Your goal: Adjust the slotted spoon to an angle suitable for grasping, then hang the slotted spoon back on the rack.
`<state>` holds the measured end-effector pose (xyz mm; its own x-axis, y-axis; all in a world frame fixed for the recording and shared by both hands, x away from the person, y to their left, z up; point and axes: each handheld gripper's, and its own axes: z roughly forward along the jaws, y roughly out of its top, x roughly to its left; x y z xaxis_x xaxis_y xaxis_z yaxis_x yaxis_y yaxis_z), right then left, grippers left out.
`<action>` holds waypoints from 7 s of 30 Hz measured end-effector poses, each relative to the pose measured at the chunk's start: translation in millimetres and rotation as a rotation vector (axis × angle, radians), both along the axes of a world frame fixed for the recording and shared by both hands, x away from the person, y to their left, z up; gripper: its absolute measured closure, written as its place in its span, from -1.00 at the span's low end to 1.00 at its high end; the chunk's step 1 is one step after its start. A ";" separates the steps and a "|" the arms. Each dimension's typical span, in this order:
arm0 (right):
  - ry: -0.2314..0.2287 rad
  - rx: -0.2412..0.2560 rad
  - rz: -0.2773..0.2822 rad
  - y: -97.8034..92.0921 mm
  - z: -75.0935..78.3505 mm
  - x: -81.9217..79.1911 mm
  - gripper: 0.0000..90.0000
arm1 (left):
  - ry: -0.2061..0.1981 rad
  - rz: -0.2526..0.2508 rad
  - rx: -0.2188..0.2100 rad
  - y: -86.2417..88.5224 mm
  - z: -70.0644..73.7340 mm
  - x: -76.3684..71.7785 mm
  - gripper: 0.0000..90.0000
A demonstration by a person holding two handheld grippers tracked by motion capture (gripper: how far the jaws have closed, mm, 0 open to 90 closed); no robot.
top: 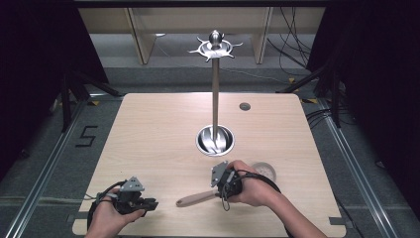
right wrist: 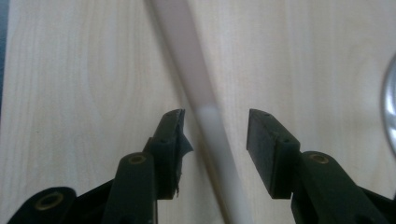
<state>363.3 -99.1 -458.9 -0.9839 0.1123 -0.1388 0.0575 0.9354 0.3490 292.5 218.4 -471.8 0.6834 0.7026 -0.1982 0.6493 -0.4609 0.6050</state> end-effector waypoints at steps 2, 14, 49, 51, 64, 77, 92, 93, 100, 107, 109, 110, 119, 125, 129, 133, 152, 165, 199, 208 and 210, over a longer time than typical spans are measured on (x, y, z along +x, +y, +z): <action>0.034 0.010 0.006 2.9 -1.7 1.0 0.26 | -0.010 0.004 0.000 4.2 -0.7 -0.7 0.69; 0.066 -0.092 0.147 31.9 -11.7 11.3 0.28 | -0.012 0.032 -0.029 10.5 -5.2 2.7 0.53; -0.026 -0.136 0.192 43.0 6.3 9.4 0.65 | -0.014 0.030 -0.020 11.6 -7.9 4.8 0.50; -0.076 -0.099 0.181 35.8 19.9 9.6 0.65 | -0.012 0.030 -0.019 11.9 -7.6 4.8 0.49; -0.187 0.167 -0.010 -0.7 60.4 9.4 0.65 | -0.013 0.040 -0.024 12.4 -7.9 5.6 0.48; -0.308 0.454 -0.107 -35.9 84.5 14.6 0.65 | -0.025 0.069 -0.052 13.0 -8.9 7.2 0.40; -0.371 0.653 -0.275 -67.6 92.9 16.6 0.65 | -0.133 0.127 -0.054 16.6 -6.7 9.2 0.02; -0.378 0.670 -0.296 -70.3 93.5 17.1 0.65 | -0.139 0.124 -0.065 16.4 -6.2 9.0 0.01; -0.397 0.709 -0.320 -75.1 97.3 18.9 0.65 | -0.152 0.112 -0.069 16.2 -5.9 9.3 0.01; -0.405 0.766 -0.356 -81.2 103.9 20.0 0.65 | -0.155 0.114 -0.070 16.6 -6.0 9.4 0.01; -0.408 0.773 -0.366 -82.2 104.5 19.8 0.65 | -0.156 0.107 -0.060 17.4 -5.6 9.7 0.01; -0.407 0.780 -0.374 -83.2 105.3 20.3 0.65 | -0.157 0.108 -0.059 17.4 -5.6 9.8 0.01; -0.401 0.839 -0.488 -88.2 111.6 18.1 0.65 | -0.158 0.115 -0.067 17.1 -6.1 10.1 0.01; -0.385 0.853 -0.525 -89.2 115.5 15.9 0.65 | -0.163 0.114 -0.063 18.2 -5.6 10.4 0.01; -0.406 0.866 -0.547 -89.2 119.1 14.5 0.65 | -0.149 0.127 -0.073 17.6 -5.7 10.5 0.01; -0.395 0.877 -0.584 -88.2 123.5 11.3 0.65 | -0.156 0.116 -0.064 18.5 -5.0 10.9 0.01; -0.452 0.908 -0.625 -88.2 138.7 12.4 0.65 | -0.160 0.122 -0.069 18.2 -5.2 12.3 0.02; -0.482 0.917 -0.646 -86.6 154.5 18.1 0.65 | -0.158 0.141 -0.067 19.8 -5.3 11.9 0.02; -0.494 0.908 -0.690 -88.4 149.6 25.7 0.65 | -0.167 0.130 -0.077 21.0 -6.5 8.7 0.02; -0.477 0.906 -0.694 -85.6 151.4 29.7 0.65 | -0.158 0.131 -0.071 19.7 -5.6 10.3 0.02; -0.471 0.917 -0.702 -85.0 153.6 30.0 0.65 | -0.163 0.131 -0.072 18.7 -5.9 10.3 0.02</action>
<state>393.3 -184.2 -305.3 -0.5480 0.8347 -0.0543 0.1379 0.1542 0.9784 302.7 237.1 -477.7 0.6142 0.7756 -0.1457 0.5921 -0.3309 0.7349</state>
